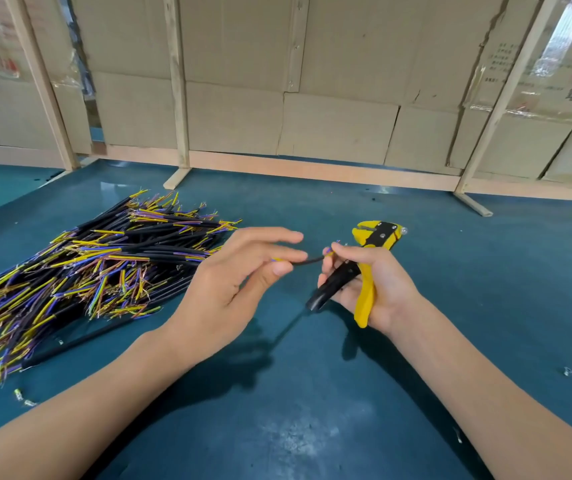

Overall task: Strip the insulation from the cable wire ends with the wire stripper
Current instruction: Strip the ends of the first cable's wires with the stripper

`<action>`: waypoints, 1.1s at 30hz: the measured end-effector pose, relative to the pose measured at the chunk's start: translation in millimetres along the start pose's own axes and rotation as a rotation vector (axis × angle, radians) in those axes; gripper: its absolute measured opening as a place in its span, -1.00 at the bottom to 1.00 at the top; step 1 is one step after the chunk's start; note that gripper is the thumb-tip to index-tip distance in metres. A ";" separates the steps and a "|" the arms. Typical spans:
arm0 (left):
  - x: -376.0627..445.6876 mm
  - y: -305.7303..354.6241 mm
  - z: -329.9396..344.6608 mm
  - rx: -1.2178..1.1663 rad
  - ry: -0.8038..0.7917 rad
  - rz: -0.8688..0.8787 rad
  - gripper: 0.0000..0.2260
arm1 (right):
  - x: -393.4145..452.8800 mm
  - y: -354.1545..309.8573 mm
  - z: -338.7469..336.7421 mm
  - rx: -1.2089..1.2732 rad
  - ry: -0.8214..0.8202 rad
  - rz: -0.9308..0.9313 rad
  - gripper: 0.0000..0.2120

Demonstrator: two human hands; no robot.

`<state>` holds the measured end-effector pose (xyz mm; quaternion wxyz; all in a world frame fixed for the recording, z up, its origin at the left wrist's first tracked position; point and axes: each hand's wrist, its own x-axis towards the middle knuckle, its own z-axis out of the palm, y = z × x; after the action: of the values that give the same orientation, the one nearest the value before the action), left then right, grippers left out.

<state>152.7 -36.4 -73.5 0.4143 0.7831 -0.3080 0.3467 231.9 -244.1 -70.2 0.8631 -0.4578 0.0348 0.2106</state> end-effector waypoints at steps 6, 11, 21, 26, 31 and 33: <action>4.9 5.0 -18.8 0.404 0.025 0.235 -0.74 | -4.8 0.7 4.7 -0.066 0.022 0.201 -0.44; 0.1 -0.2 -15.9 0.536 -0.079 0.103 -0.75 | -15.0 -4.3 9.3 -0.228 -0.127 0.326 -0.34; -2.7 -30.5 -16.2 0.450 -0.147 -0.039 -0.92 | -17.8 2.5 13.5 -0.176 -0.272 0.175 -0.74; -6.0 -30.5 -8.8 0.447 -0.144 -0.097 -0.94 | -14.8 5.7 17.1 -0.254 -0.171 -0.036 -0.89; -8.0 -26.3 -5.0 0.467 -0.127 -0.078 -0.88 | -18.5 8.7 23.5 -0.357 -0.095 -0.092 -0.85; -8.1 -24.3 -3.4 0.461 -0.130 -0.063 -0.88 | -20.4 8.0 25.1 -0.358 -0.051 -0.097 -0.86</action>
<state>165.8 -20.6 -89.2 0.2146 0.8868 -0.2220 0.3438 206.8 -226.8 -56.7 0.7775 -0.5998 -0.0473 0.1831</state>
